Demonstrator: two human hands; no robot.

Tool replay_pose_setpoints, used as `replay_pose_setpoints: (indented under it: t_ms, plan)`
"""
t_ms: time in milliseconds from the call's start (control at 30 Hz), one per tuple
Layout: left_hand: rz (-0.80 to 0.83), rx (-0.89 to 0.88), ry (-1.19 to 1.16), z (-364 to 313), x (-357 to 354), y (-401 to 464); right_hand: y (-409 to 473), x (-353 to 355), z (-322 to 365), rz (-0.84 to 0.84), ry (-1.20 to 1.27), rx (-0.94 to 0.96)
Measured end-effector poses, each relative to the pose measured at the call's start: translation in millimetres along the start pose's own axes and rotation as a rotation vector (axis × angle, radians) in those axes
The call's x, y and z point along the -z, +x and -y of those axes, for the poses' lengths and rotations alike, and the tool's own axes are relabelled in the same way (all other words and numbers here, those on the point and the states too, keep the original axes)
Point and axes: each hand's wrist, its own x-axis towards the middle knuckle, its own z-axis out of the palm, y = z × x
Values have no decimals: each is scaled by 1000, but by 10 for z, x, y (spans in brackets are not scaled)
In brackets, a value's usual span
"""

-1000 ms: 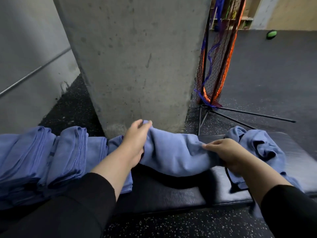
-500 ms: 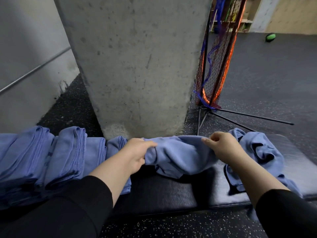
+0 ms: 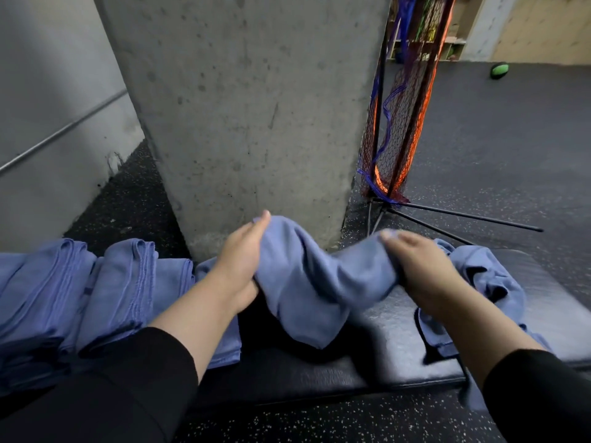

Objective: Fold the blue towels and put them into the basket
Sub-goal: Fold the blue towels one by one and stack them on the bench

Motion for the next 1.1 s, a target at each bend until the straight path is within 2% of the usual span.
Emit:
replay_pose_setpoints:
  t_ms: [33, 67, 133, 167, 233, 267, 333, 367, 433, 500, 567, 633, 733, 833, 900, 967, 1033, 1100]
  plan:
    - [45, 6, -48, -50, 11, -5, -2, 11, 95, -41, 181, -7]
    - [99, 39, -11, -65, 25, -29, -9, 31, 141, -24, 222, -25]
    - [179, 173, 191, 64, 64, -99, -71, 16, 57, 114, -6, -126]
    - [163, 205, 253, 123, 66, -113, -109, -1, -46, 189, -145, -199]
    - [67, 206, 180, 143, 50, -122, -111, -57, -118, 181, -255, -239]
    - [23, 222, 46, 118, 55, -78, -94, -61, -97, 120, -183, -228]
    - [96, 289, -171, 34, 81, -7, -24, 13, -29, 66, 94, -222]
    - [161, 305, -188, 2, 76, -32, -8, 55, -6, 111, 153, -236]
    - [241, 305, -32, 60, 84, -89, -59, 90, -35, 257, 35, -307]
    - [247, 268, 109, 115, 45, -138, -119, 46, -106, 283, -109, -339]
    - [194, 221, 52, 115, 17, -127, -76, 19, -137, 195, -87, -316]
    - [188, 216, -94, 61, 35, -74, -25, 44, -101, 119, 37, -301]
    - [292, 234, -166, -23, 50, -126, -51, 96, 11, 206, 232, -289]
    - [366, 193, -181, -55, 38, -191, -101, 109, 52, 246, 289, -253]
    - [317, 132, -142, -49, 32, -172, -82, 99, 77, 185, 324, -230]
    - [194, 110, -78, -41, 43, -140, -34, 130, 59, 110, 399, -243]
    - [92, 143, -36, -3, 55, -108, -21, 177, 30, 146, 448, -300]
    - [19, 244, -47, 31, 64, -103, -70, 165, -55, 233, 338, -358]
